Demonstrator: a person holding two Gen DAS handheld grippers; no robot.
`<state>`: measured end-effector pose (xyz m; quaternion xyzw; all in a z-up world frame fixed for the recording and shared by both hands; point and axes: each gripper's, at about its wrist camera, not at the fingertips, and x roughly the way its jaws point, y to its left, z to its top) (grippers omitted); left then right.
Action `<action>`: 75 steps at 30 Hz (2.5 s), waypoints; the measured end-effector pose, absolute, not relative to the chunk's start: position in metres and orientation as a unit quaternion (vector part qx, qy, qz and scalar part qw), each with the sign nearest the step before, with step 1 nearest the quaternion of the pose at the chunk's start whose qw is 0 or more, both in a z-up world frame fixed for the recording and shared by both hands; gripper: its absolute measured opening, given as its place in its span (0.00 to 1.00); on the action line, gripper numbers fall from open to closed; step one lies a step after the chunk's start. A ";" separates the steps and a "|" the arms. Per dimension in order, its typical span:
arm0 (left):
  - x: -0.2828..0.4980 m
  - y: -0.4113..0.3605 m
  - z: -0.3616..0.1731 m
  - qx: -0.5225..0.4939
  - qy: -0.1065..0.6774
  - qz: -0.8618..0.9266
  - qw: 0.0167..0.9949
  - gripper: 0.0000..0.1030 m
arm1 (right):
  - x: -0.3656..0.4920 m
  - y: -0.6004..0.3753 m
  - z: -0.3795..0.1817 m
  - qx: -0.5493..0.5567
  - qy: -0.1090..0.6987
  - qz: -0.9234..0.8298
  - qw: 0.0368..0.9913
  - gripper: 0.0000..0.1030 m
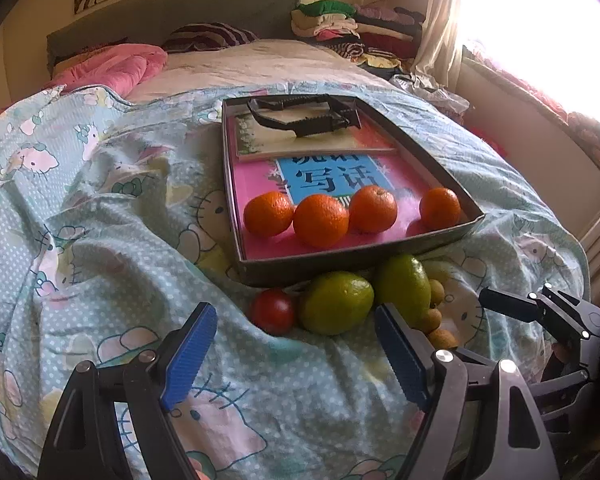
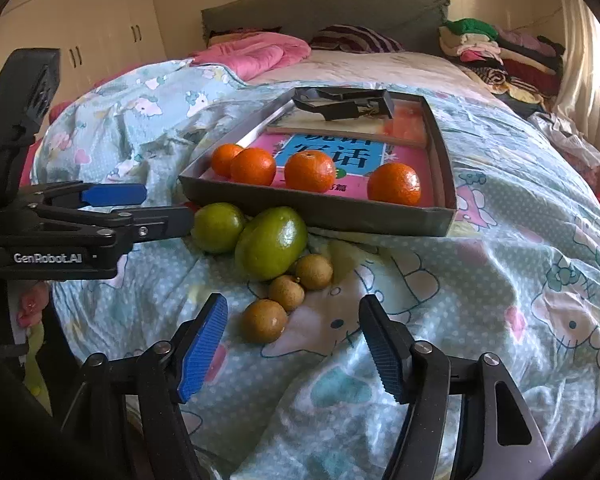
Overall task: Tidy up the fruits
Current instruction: 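Reach the right gripper to a small brown round fruit and close on it, then grasp a green lime with the left gripper while the right gripper lifts the brown fruit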
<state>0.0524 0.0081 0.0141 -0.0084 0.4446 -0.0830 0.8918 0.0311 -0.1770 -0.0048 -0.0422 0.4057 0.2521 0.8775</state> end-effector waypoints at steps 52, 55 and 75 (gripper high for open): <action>0.064 0.007 0.004 -0.043 0.437 -0.136 0.888 0.21 | 0.041 -0.185 0.000 -0.007 0.399 0.270 0.876 0.26; 0.064 0.004 0.000 -0.043 0.447 -0.149 0.881 0.28 | 0.042 -0.184 -0.002 -0.007 0.401 0.269 0.876 0.26; 0.064 -0.008 -0.010 -0.004 0.435 -0.145 0.889 0.47 | 0.043 -0.191 -0.002 0.014 0.398 0.269 0.877 0.26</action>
